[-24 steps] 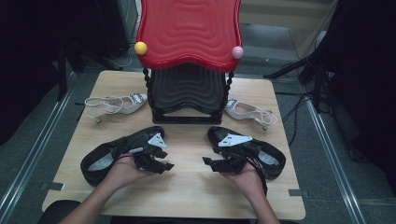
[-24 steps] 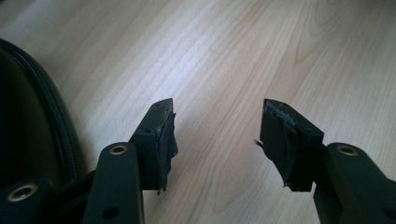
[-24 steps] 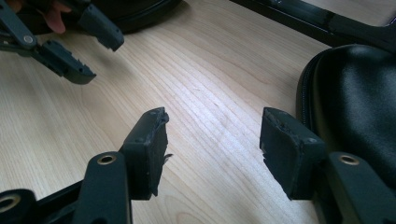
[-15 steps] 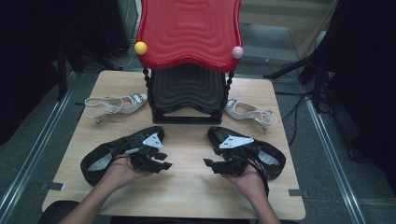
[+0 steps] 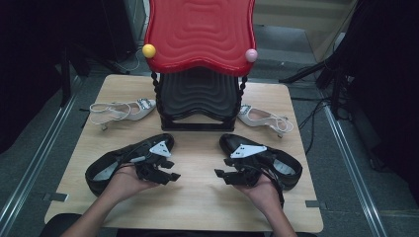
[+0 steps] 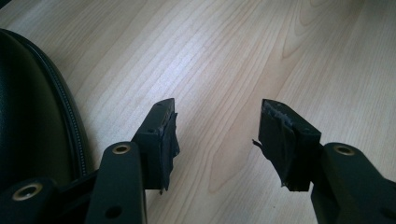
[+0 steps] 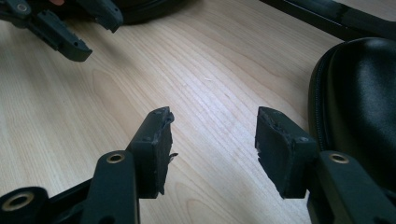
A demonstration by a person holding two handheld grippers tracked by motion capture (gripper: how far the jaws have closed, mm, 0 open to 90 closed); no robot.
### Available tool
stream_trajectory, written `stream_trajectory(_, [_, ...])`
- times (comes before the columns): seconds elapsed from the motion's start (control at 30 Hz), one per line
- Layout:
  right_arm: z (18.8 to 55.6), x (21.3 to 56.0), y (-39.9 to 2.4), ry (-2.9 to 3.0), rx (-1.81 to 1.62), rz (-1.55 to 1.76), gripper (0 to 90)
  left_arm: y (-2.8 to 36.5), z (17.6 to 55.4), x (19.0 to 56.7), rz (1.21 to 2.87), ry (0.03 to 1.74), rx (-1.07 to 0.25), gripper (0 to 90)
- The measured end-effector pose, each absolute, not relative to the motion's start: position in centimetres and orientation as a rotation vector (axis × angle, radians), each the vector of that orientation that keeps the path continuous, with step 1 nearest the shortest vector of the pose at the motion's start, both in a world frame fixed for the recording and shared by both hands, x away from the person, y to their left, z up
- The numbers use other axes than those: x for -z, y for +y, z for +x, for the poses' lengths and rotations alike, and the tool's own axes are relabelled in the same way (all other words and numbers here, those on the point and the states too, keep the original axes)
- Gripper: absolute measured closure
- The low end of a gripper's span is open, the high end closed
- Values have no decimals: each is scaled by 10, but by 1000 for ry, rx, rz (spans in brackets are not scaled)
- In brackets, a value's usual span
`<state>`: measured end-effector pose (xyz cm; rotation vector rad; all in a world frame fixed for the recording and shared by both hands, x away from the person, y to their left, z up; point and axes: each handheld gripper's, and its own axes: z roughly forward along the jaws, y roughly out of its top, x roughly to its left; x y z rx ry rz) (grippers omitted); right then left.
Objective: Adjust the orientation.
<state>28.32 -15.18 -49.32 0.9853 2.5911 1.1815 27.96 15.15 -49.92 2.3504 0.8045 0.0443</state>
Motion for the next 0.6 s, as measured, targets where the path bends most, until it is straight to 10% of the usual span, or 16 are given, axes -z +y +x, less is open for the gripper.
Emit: stream_trajectory(0.6, [283,489,-148,2595,-1200,958,467,172,292,462,2330,863,-44,459])
